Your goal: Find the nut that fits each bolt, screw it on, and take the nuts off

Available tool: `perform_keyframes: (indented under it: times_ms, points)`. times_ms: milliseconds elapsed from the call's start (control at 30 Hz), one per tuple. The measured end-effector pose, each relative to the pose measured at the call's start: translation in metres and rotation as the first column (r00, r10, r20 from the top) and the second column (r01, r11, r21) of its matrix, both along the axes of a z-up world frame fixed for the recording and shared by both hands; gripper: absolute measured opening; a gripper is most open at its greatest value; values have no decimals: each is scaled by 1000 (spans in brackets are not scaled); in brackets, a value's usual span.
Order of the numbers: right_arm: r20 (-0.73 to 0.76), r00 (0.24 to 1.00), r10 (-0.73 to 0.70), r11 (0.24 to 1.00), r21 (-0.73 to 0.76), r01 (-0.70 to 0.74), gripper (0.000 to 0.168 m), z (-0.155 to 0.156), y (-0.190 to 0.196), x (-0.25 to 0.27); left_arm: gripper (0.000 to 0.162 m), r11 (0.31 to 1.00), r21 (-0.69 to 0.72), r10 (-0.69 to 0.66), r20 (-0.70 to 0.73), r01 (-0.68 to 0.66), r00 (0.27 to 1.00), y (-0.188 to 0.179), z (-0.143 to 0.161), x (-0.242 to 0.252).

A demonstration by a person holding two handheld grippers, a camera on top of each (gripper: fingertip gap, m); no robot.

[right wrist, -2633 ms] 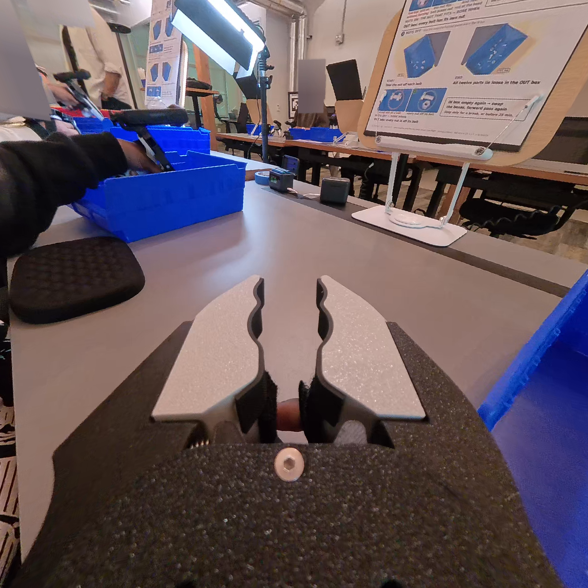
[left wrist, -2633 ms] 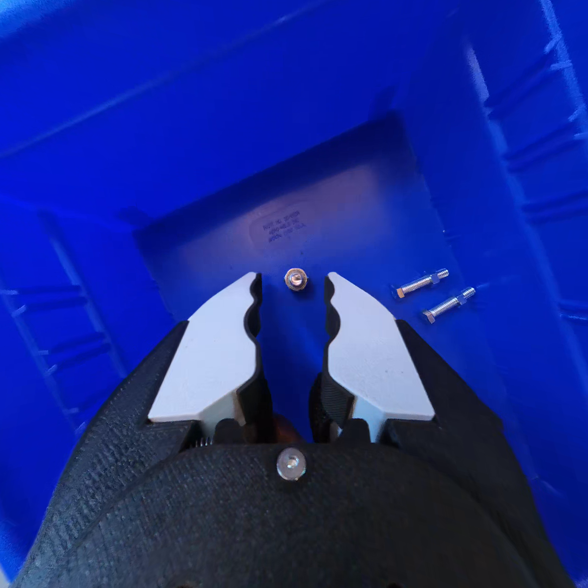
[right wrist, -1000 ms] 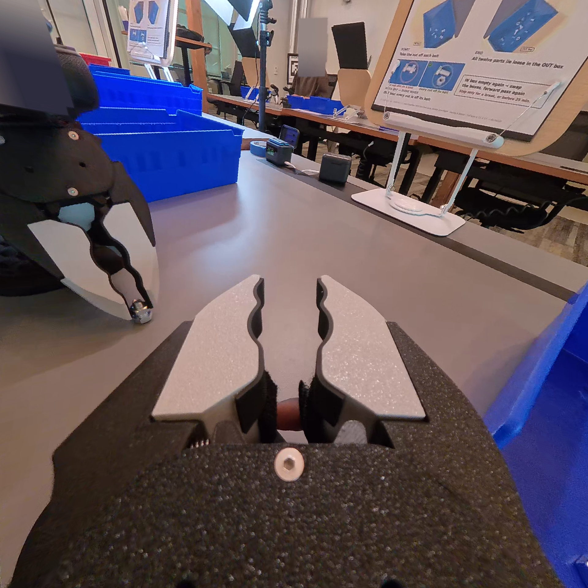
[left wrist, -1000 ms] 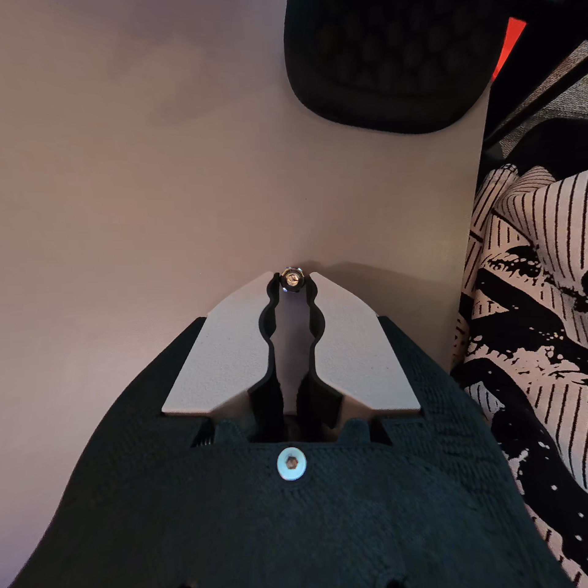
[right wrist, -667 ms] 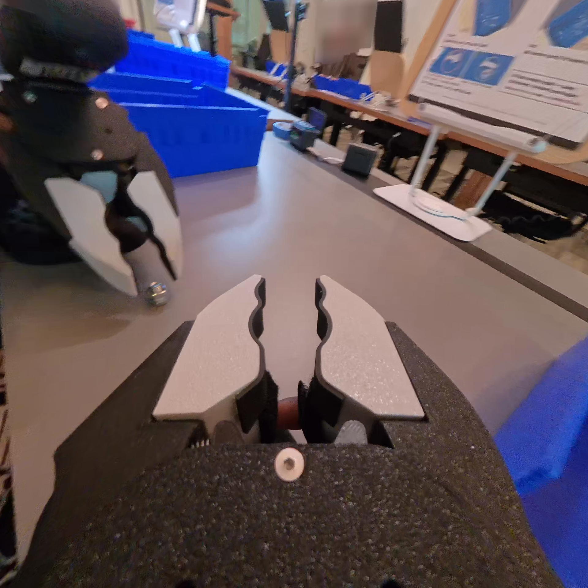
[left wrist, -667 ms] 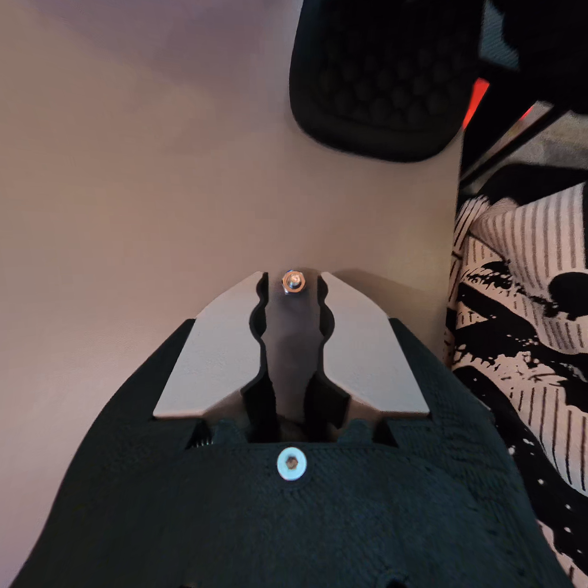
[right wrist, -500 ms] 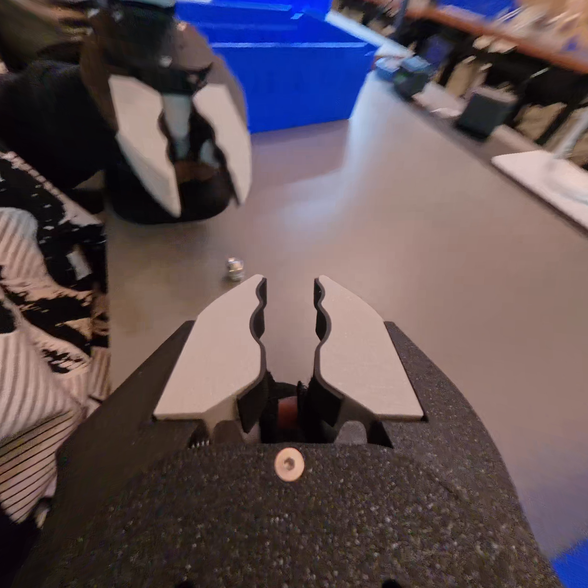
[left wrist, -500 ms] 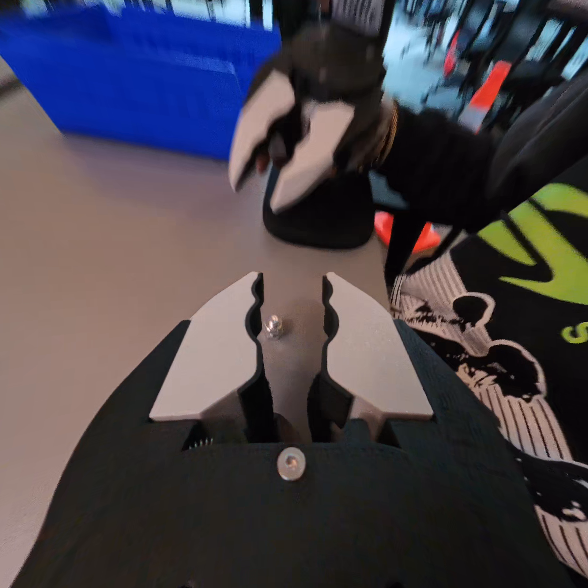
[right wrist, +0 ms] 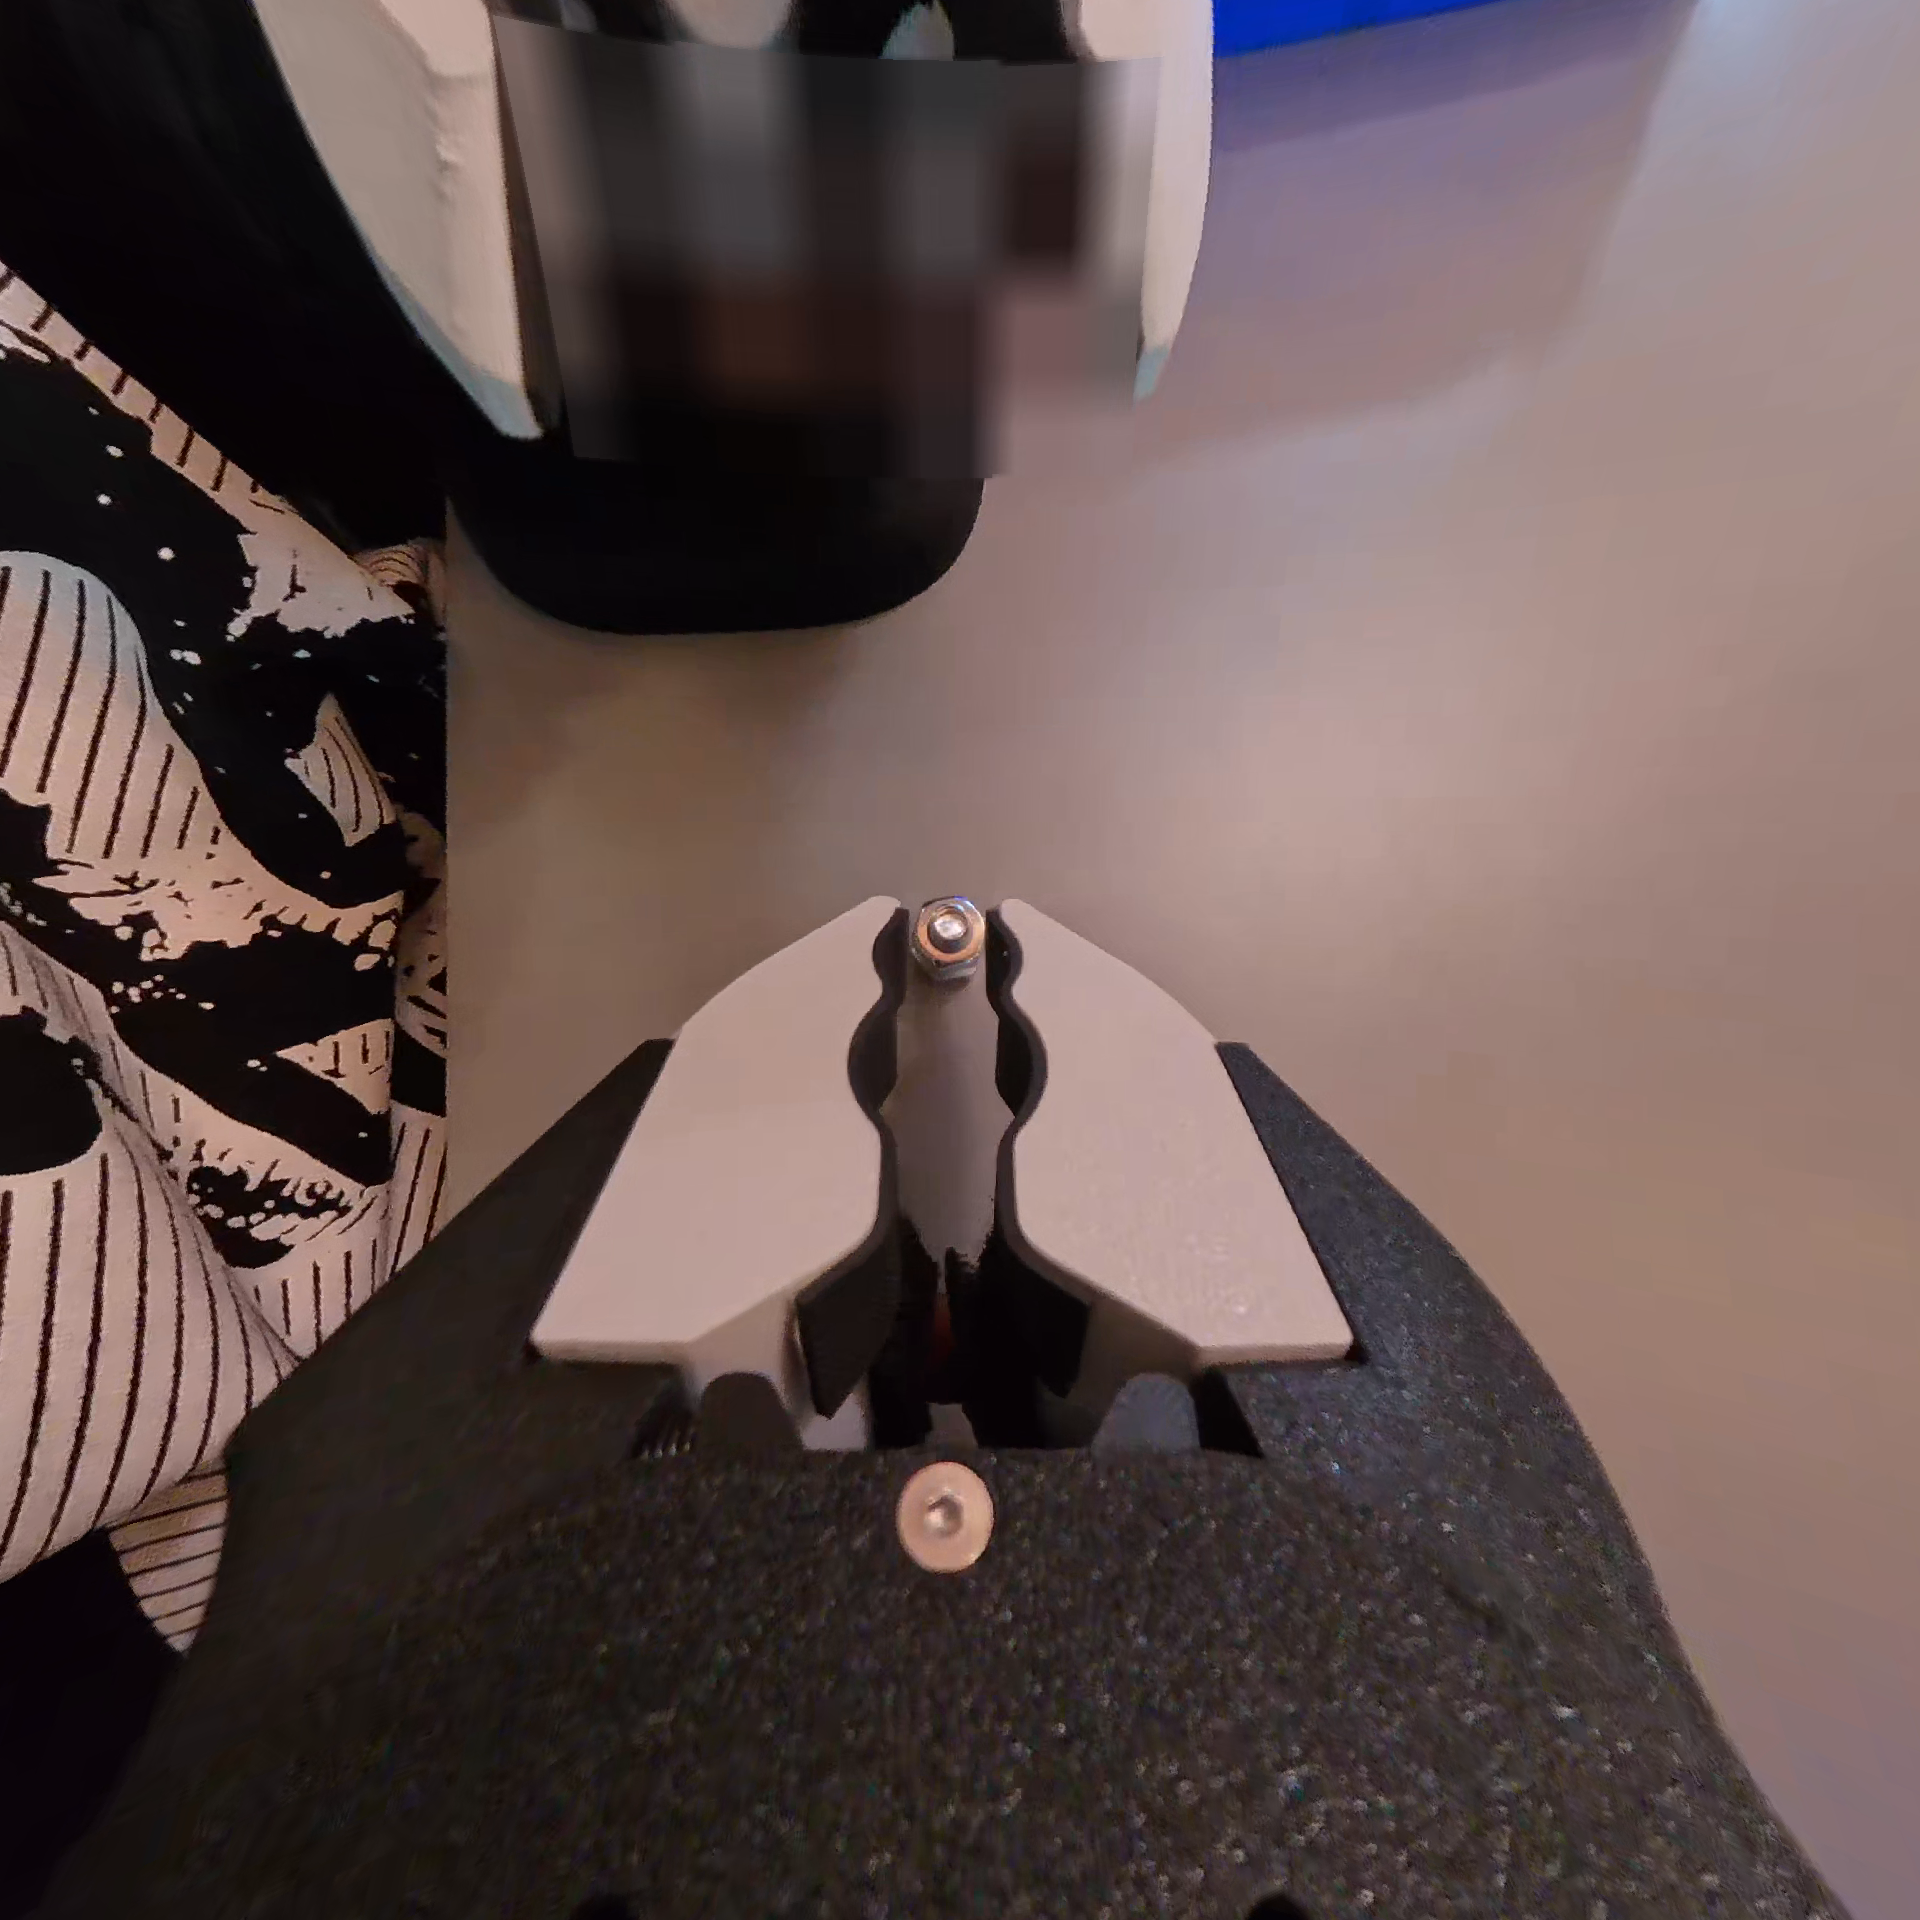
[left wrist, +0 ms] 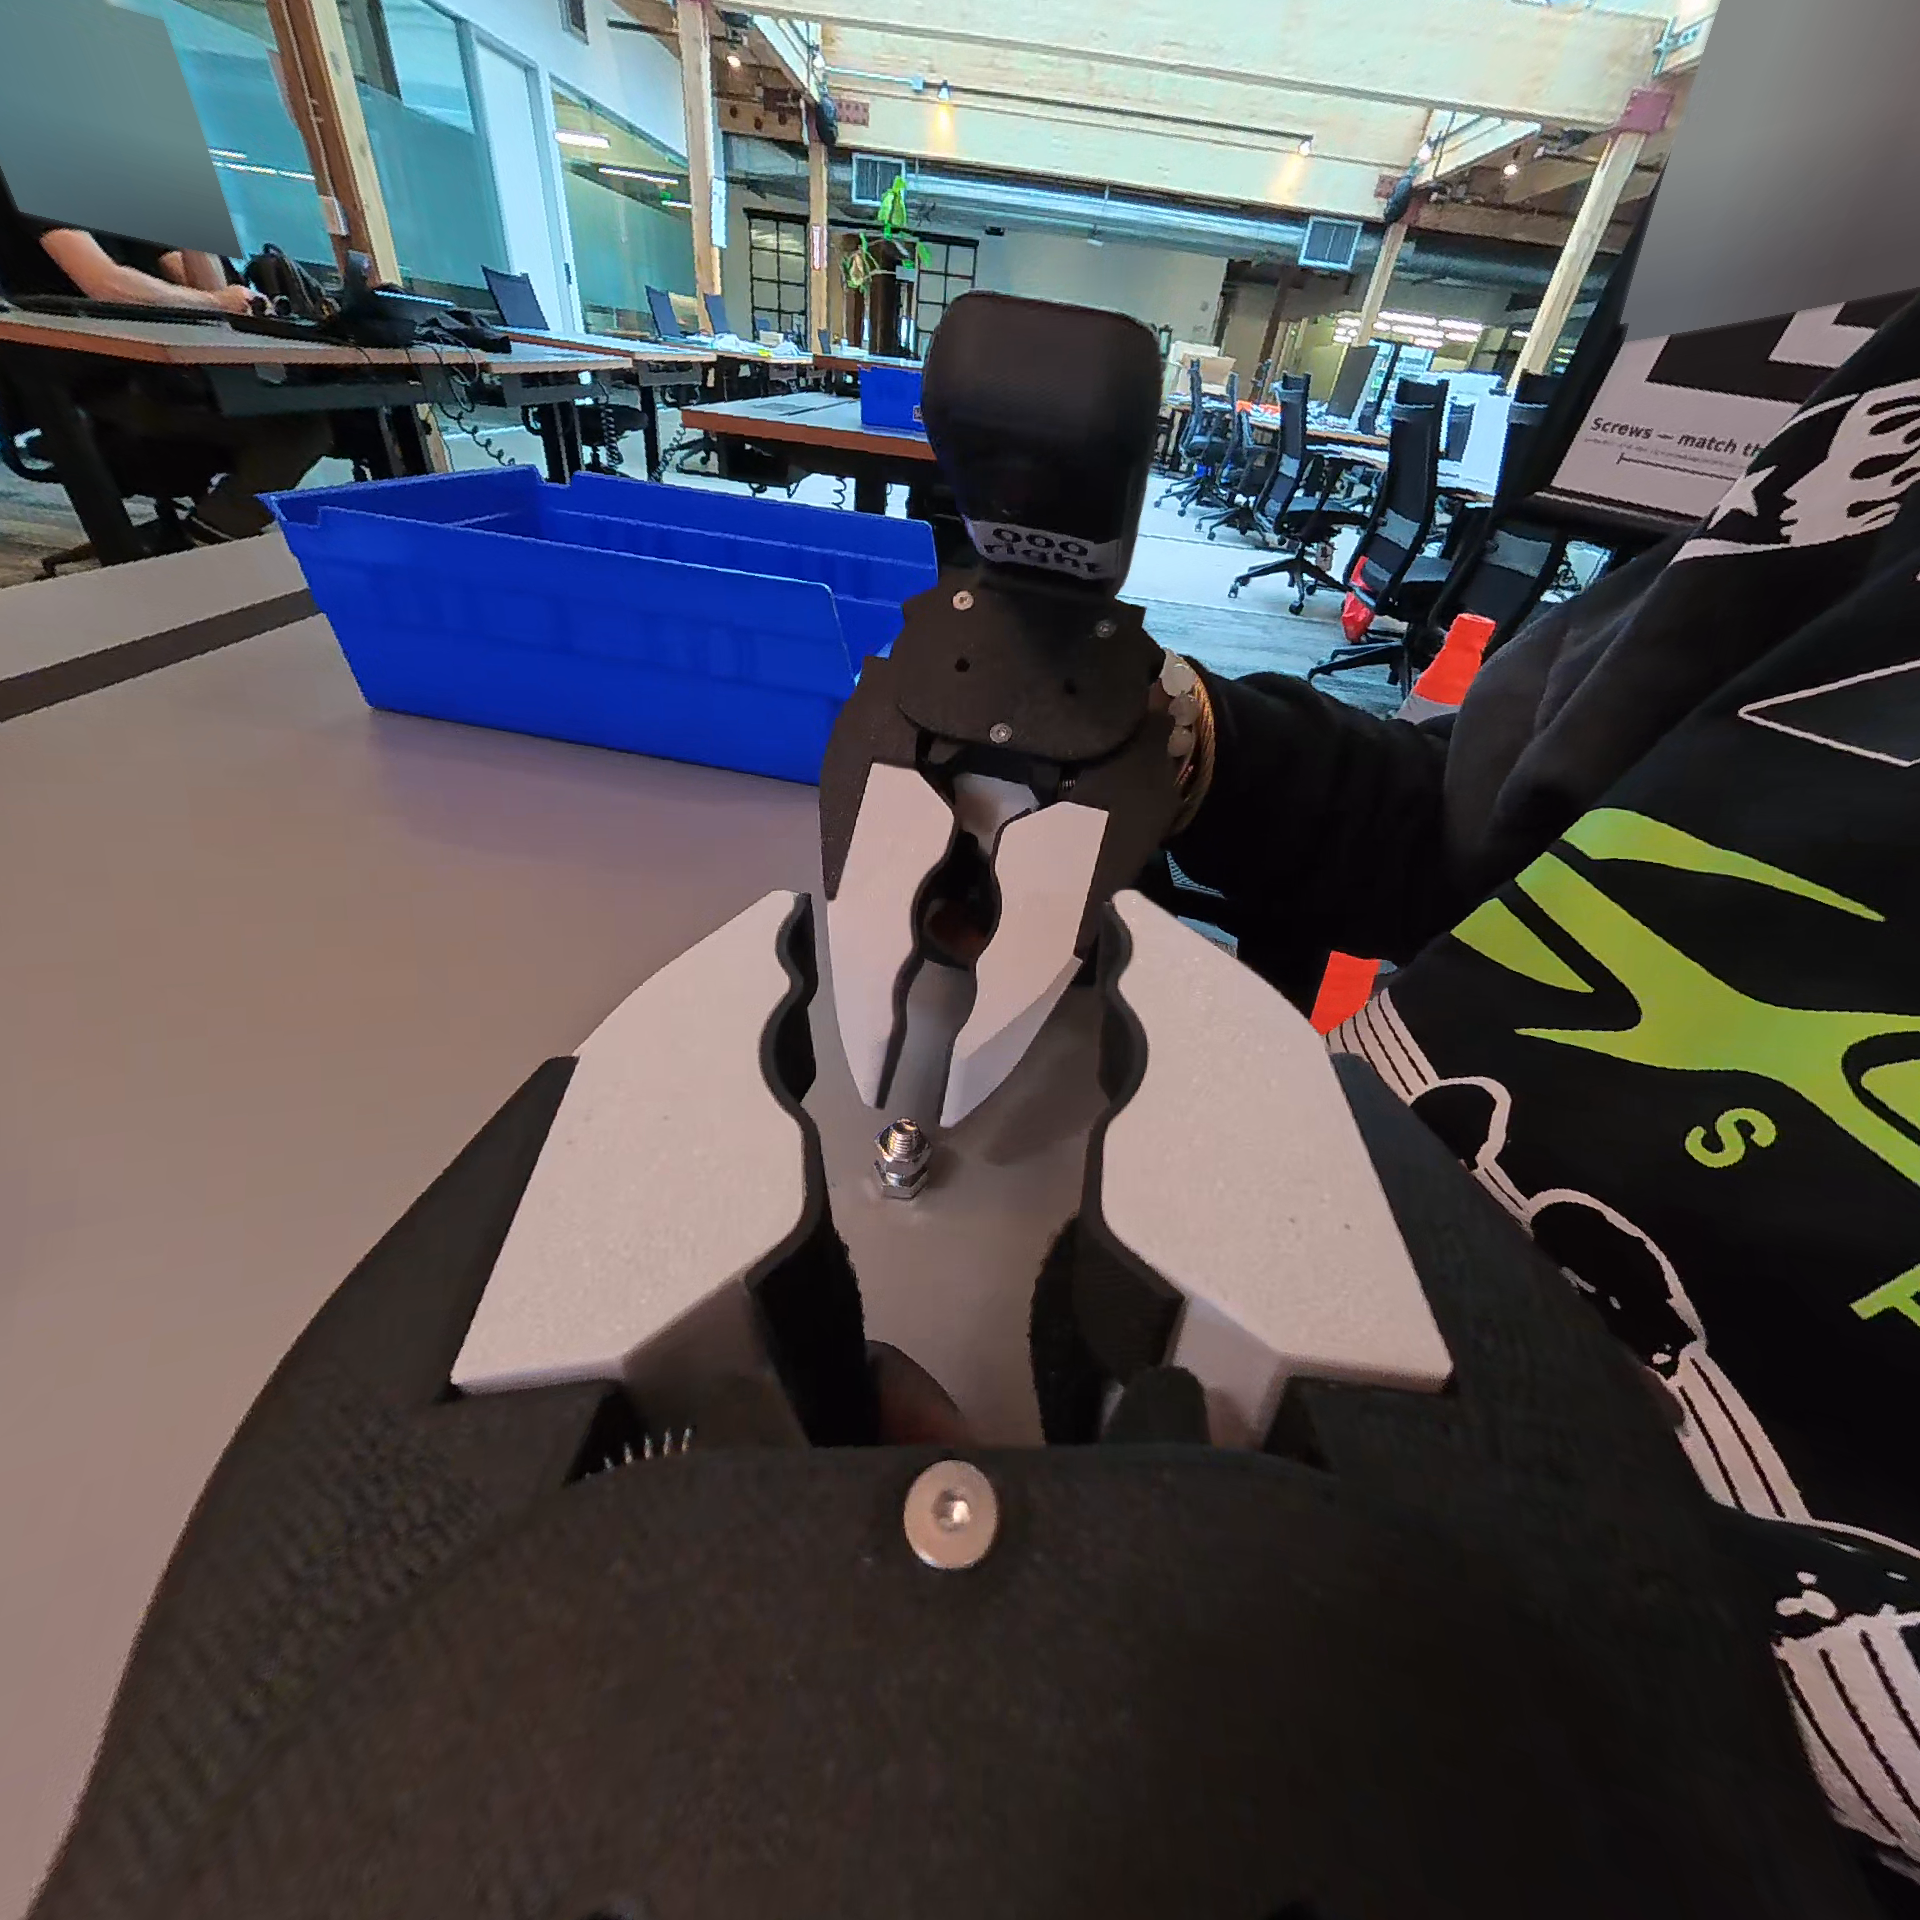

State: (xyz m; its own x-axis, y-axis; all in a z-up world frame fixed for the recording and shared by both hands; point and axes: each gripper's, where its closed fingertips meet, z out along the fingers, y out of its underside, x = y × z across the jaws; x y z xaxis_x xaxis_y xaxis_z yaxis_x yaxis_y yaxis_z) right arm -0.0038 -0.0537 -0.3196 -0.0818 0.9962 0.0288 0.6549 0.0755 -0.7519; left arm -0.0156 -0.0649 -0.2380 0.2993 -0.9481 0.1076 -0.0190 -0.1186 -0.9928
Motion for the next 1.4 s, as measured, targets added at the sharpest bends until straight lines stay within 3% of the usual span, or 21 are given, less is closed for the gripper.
perform_keyframes:
  times_ms: [500,600,733,900,1400]
  points:
    - [22,1000,1,1000,3,-1,8,-7,2,-2,52,1000,-7,11,-19,-11,1000,2,-4,1]
    - [-28,999,-19,1000,-12,19,8,7,6,0,52,999,-8,39,-70,-40,997,5,-10,3]
    - [-159,986,-54,998,-42,48,8,47,10,1,52,994,14,108,-200,-107,974,12,-25,10]
    - [-246,969,-17,999,-43,7,8,79,-1,-3,36,981,83,189,-275,-173,943,17,-31,14]
    - [-287,958,3,1000,-27,-12,8,89,-6,-18,16,980,122,181,-214,-157,960,11,-21,14]
